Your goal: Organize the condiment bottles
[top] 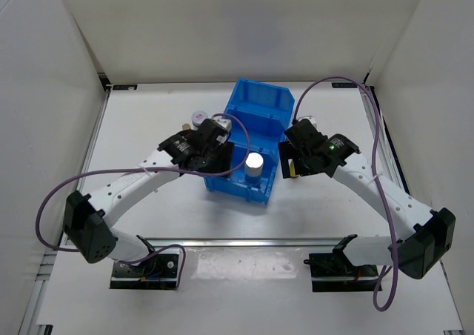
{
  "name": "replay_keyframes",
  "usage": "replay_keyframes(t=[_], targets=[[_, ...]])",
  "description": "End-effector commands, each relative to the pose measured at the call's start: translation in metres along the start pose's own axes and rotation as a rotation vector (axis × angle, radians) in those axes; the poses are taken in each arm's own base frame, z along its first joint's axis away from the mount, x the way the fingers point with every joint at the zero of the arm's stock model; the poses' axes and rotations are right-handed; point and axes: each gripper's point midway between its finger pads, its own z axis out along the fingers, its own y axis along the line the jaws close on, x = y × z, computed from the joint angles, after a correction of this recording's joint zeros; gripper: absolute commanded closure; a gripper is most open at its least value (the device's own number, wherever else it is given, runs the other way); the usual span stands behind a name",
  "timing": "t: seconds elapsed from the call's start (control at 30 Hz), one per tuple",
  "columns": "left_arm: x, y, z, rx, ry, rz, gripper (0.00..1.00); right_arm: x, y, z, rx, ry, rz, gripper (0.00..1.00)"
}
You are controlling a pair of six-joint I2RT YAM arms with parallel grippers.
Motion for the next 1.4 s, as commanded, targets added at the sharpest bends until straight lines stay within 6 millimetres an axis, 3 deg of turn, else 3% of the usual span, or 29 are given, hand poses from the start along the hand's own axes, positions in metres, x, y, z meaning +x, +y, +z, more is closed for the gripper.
replay_keyframes(t=[0.0,0.17,0.27,0.4,0.47,0.63,0.67,0.77,0.87,0.97,1.13,1.37], targets=[[-0.022,-0.015,0.007,0.038,-0.022,0.025,0.49,-0.008,-0.002,-0.008,-0.015,-0.052,0.014,0.01],[-0.035,-0.016,0.021,0.03,-0.008,0.023,0.41,-0.003,-0.004,-0.009,-0.016,-0.053,0.023,0.01],[-0.043,-0.016,0.024,0.027,-0.016,0.025,0.28,-0.002,-0.006,-0.012,-0.02,-0.062,0.027,0.01],[-0.04,-0.015,0.031,0.032,0.008,0.031,0.19,0.001,-0.006,-0.01,-0.017,-0.054,0.024,0.01],[-0.043,-0.012,0.027,0.032,-0.004,0.022,0.0,0.0,-0.007,-0.012,-0.02,-0.062,0.027,0.01],[-0.047,-0.01,0.004,0.043,-0.053,0.009,0.0,-0.005,-0.003,-0.017,-0.053,-0.091,0.031,0.01],[-0.052,-0.005,-0.011,0.028,-0.097,0.005,0.0,-0.005,-0.003,-0.017,-0.053,-0.091,0.031,0.01],[-0.052,0.013,-0.028,-0.02,-0.154,-0.01,0.0,-0.003,-0.006,-0.02,-0.058,-0.103,0.027,0.01],[-0.045,0.043,-0.028,-0.075,-0.144,-0.04,0.0,-0.005,-0.004,-0.022,-0.076,-0.124,0.035,0.01],[-0.036,0.06,-0.026,-0.1,-0.128,-0.073,0.0,-0.005,-0.002,-0.023,-0.085,-0.121,0.035,0.01],[-0.023,0.068,-0.013,-0.125,-0.077,-0.065,0.0,-0.006,0.0,-0.023,-0.097,-0.125,0.037,0.01],[-0.008,0.076,0.014,-0.167,-0.005,-0.083,0.08,-0.006,0.001,-0.025,-0.109,-0.13,0.03,0.01]])
